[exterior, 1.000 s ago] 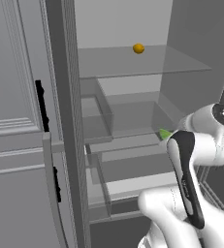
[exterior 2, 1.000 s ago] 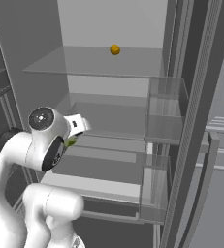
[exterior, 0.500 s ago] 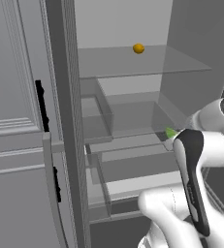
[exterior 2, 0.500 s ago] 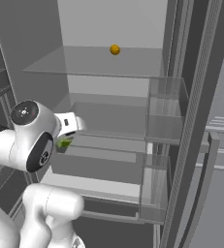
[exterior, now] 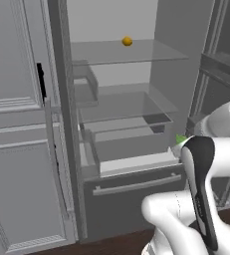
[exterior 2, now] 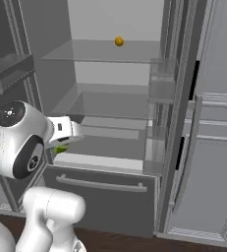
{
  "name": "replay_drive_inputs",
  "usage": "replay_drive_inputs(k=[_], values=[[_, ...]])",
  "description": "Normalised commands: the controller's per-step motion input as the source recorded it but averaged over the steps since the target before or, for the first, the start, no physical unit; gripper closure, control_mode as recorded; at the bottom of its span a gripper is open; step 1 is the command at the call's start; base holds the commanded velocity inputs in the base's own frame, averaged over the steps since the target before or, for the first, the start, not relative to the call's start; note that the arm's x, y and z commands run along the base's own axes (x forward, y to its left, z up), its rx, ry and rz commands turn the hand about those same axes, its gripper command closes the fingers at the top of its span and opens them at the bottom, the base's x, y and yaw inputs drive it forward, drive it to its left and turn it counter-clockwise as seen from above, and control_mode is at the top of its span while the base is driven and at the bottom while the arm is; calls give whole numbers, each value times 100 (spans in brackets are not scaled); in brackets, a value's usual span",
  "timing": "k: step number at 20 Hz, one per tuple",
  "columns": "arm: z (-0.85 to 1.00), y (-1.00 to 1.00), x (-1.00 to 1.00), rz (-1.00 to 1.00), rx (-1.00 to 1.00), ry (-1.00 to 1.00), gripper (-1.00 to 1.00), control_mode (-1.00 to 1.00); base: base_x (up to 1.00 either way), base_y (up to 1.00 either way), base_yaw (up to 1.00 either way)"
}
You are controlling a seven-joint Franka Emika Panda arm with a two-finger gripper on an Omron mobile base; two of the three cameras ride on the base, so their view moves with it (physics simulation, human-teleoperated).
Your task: Grab a lemon wedge from the fridge and one ice cube from the ice bowl, and put them in the glass of lemonade.
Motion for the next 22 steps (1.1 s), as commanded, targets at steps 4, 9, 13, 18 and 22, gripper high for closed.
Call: replay_drive_inputs(k=[4,9,13,18,22], values=[[0,0,0,0,0,0,100,100,-94,0,-6],[0,0,0,0,0,0,100,100,-83,-1,-9],[0,0,0,0,0,0,100,100,-79,-23,-13],[0,0,0,0,0,0,100,100,-70,-39,-12],[0,0,0,0,0,0,100,100,-39,-66,-11]])
